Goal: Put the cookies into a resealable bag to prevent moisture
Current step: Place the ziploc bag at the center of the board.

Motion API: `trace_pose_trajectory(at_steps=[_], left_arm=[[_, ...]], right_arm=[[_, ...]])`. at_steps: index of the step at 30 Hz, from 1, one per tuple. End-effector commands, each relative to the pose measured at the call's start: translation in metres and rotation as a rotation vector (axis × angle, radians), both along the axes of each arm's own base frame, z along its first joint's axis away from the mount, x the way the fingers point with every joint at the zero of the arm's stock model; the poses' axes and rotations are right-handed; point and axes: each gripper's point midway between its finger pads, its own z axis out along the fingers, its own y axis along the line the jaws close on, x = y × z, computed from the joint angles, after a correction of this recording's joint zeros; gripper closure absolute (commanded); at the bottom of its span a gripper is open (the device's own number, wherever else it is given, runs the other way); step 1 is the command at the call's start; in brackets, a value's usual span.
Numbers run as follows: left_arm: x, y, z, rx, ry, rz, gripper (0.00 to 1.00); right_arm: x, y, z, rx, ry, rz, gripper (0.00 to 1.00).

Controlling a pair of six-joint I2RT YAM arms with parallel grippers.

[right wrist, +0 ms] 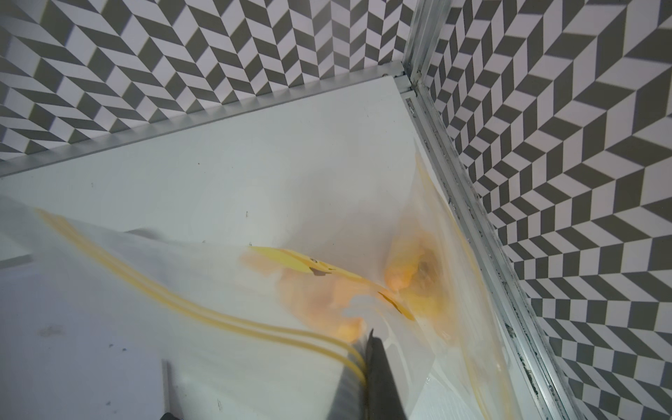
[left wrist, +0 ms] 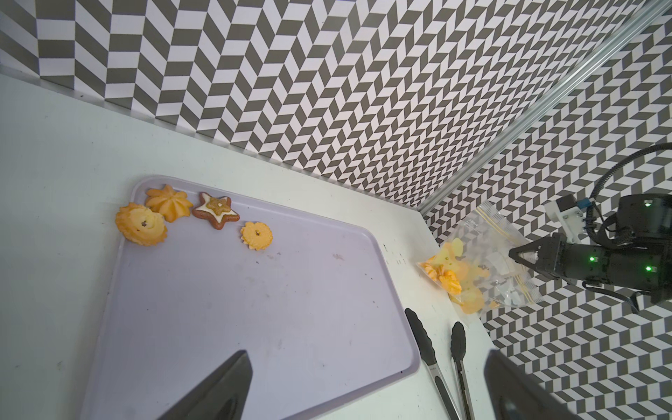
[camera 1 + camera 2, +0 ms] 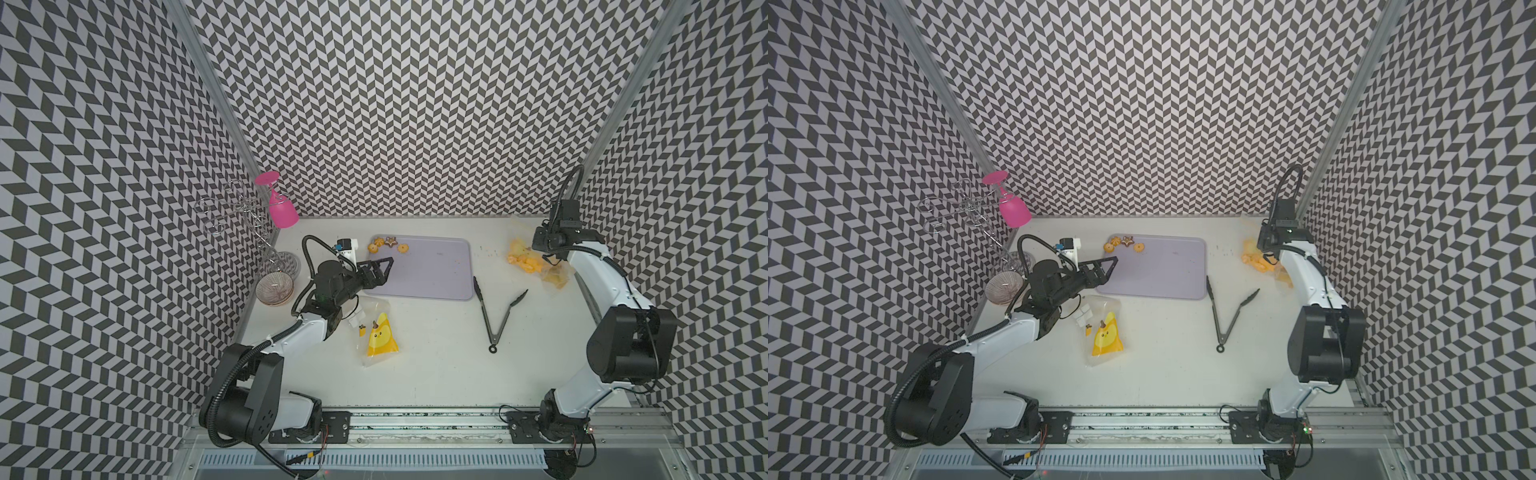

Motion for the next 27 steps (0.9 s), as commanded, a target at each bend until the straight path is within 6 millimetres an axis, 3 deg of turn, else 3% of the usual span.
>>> trace_pose_trajectory(at_steps=[1,4,5,10,13,17,21,24,27], left_arm=[[0.000,-0.002,0.011,0.007,-0.035,-0.011,0.00],[0.000,-0.004,0.008,0.037,-0.037,-0.008,0.01],[0.000,-0.005,0.008,0.052,-0.036,-0.003,0.00],[0.001,-0.013,-0.001,0.172,-0.011,0.066,0.00],[-0.005,-0.014,-0.002,0.208,0.003,0.109,0.00],[-0.019,-0.012,-0.001,0.274,0.009,0.188,0.01],[-0.035,-0.006,-0.003,0.277,0.029,0.223,0.00],[-0.046,0.000,-0.007,0.259,0.046,0.231,0.01],[-0.050,0.013,-0.016,0.265,0.075,0.275,0.05]], right_arm=[[-0.002,-0.011,0.015,0.056,-0.086,-0.056,1.00],[-0.006,-0.018,0.012,0.087,-0.089,-0.077,1.00],[-0.006,-0.019,0.014,0.095,-0.097,-0.078,0.94],[0.000,-0.006,0.051,0.086,-0.179,0.005,0.38],[-0.010,-0.001,0.084,0.060,-0.314,-0.001,0.01],[-0.033,0.022,0.108,0.014,-0.481,0.014,0.01],[-0.052,0.075,0.103,-0.006,-0.503,0.090,0.01],[-0.066,0.133,0.084,0.107,-0.506,0.222,0.01],[-0.078,0.187,0.045,0.246,-0.443,0.359,0.01]])
